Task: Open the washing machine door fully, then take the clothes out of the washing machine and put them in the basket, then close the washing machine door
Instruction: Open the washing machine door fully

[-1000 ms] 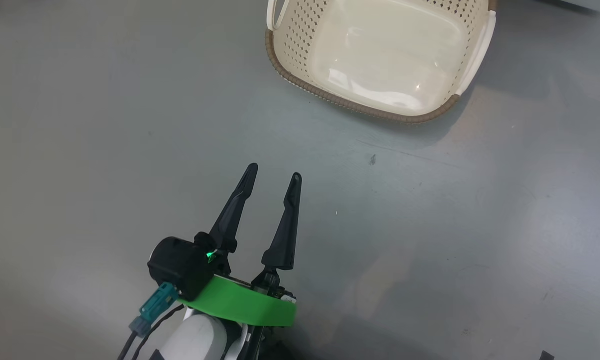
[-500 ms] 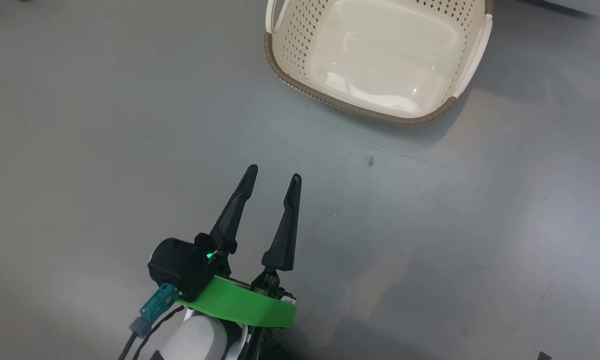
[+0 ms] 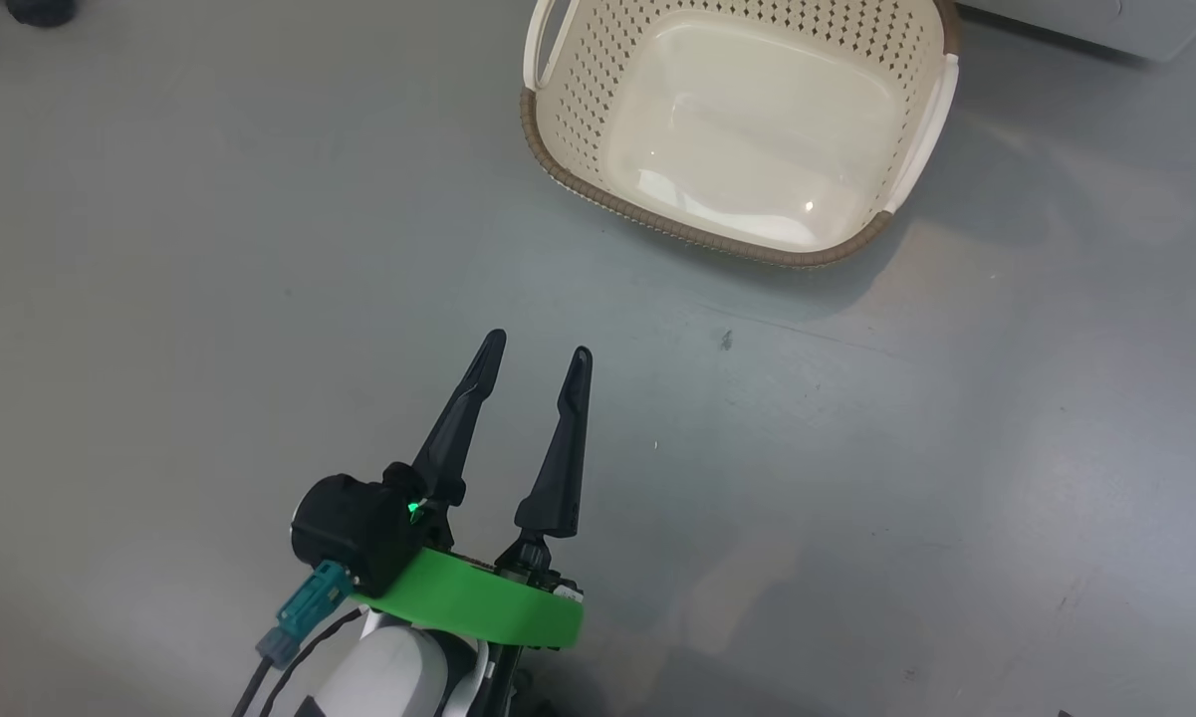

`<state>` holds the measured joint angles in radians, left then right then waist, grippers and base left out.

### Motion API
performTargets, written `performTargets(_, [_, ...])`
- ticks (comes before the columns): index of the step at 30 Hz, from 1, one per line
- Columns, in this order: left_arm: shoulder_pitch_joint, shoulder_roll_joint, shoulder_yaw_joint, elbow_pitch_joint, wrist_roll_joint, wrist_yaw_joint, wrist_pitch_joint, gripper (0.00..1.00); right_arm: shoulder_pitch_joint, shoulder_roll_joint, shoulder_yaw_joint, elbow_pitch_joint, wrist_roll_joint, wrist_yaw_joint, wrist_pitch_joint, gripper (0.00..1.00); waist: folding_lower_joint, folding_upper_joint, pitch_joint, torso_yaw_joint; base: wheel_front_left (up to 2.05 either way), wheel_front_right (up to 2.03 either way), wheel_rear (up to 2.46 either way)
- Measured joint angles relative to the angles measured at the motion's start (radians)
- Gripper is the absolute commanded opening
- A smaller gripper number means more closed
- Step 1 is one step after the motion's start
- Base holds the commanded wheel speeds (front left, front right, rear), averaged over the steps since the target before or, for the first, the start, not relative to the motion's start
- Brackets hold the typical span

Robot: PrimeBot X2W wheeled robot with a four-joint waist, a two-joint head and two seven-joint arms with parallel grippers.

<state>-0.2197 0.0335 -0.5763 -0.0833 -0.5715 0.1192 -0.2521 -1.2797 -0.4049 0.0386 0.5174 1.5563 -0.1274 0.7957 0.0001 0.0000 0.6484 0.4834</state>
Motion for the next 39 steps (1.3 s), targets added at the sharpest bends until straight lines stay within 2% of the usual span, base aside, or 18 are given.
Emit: performTargets(39, [0.028,0.001,0.032,0.044,0.017,0.0,0.0,1.0,0.206,0.066,0.113,0.025,-0.001,0.0,0.109,0.0,-0.0001,0.0,-0.154,-0.045,0.0,0.0,0.0])
